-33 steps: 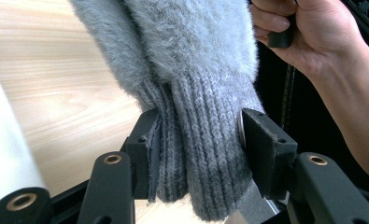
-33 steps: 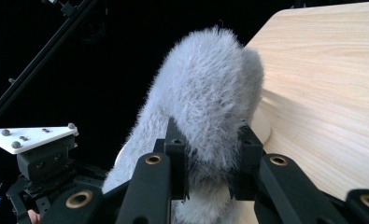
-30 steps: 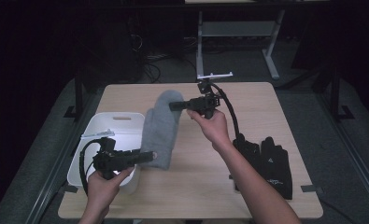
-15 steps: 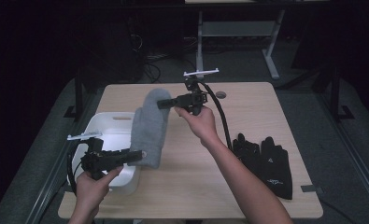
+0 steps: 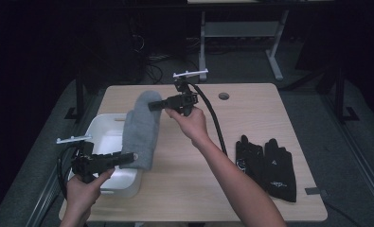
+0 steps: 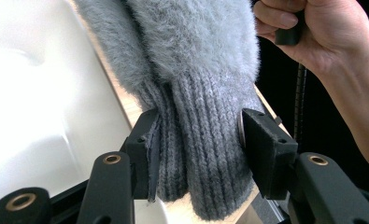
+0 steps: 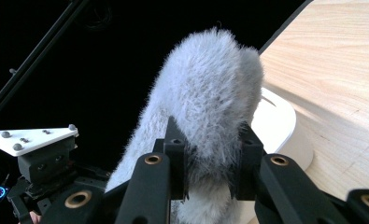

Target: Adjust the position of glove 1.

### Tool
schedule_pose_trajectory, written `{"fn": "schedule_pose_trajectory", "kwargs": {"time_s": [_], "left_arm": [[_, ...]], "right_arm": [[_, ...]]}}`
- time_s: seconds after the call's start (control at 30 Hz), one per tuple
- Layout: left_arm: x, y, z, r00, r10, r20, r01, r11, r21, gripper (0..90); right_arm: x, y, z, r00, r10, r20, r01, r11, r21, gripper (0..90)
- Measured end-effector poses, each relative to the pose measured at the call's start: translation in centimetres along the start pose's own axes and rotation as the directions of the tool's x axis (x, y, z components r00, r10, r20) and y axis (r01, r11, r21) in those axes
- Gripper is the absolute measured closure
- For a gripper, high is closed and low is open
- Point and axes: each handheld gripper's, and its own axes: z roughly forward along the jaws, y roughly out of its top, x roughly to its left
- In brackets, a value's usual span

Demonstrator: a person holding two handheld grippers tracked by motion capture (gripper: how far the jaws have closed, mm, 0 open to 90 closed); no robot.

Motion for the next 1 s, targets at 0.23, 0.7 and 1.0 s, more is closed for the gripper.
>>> {"fn": "schedule_pose_trajectory", "kwargs": {"time_s": [0.23,0.7,1.0], "left_arm": [[0.8,-0.2,-0.6,0.9998,-0.015,-0.012,0.015,0.9999,-0.004,49.8],[2.4,-0.5,-1.6,0.9988,-0.043,-0.022,0.043,0.999,-0.006,49.9],[3.7,-1.0,-2.7,0.997,-0.068,-0.039,0.068,0.9977,-0.001,50.0]], "right_arm": [[0.0,0.2,1.2,1.0,0.005,-0.001,-0.005,1.0,0.017,72.5],[-0.3,0.3,3.4,0.9998,0.015,-0.012,-0.014,0.999,0.032,72.4],[-0.6,0.0,5.5,0.9992,0.03,-0.024,-0.029,0.998,0.049,72.5]]}}
